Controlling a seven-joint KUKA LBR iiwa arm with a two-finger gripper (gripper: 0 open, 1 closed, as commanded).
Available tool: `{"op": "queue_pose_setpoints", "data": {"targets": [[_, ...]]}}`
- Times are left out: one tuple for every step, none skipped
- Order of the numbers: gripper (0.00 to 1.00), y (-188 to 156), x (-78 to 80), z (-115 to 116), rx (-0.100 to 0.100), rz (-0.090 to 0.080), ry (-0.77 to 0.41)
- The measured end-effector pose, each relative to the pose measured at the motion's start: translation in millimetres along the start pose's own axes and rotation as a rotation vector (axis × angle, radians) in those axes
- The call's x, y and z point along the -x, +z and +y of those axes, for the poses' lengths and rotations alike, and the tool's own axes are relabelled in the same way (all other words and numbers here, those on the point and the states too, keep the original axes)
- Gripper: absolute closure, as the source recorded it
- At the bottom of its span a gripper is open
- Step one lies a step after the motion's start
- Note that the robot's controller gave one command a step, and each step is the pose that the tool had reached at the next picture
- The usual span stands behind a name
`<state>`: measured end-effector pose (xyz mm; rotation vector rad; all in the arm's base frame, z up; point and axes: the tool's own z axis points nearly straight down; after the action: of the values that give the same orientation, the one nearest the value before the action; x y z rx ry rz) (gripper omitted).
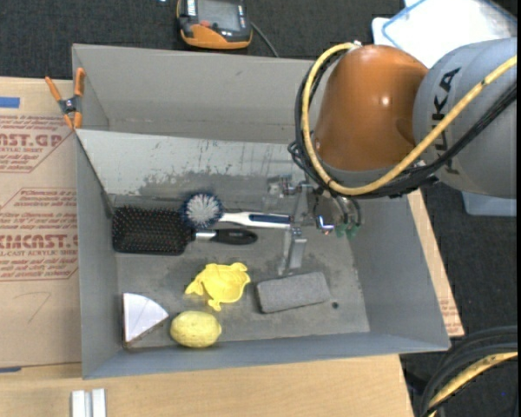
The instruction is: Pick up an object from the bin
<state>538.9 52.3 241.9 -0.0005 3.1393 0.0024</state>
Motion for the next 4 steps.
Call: {"op": "queue_pose_setpoints", "data": {"targets": [[0.00,0.0,0.0,0.0,0.000,0.000,0.000],[0.00,81.4,7.4,30.2,0.002,0.006,0.017],[0.00,80.8,-11.7,49.5,0.002,-0.011,0.014],[0.00,132.7,-21.3,26.4,0.001,0.001,0.083]]}}
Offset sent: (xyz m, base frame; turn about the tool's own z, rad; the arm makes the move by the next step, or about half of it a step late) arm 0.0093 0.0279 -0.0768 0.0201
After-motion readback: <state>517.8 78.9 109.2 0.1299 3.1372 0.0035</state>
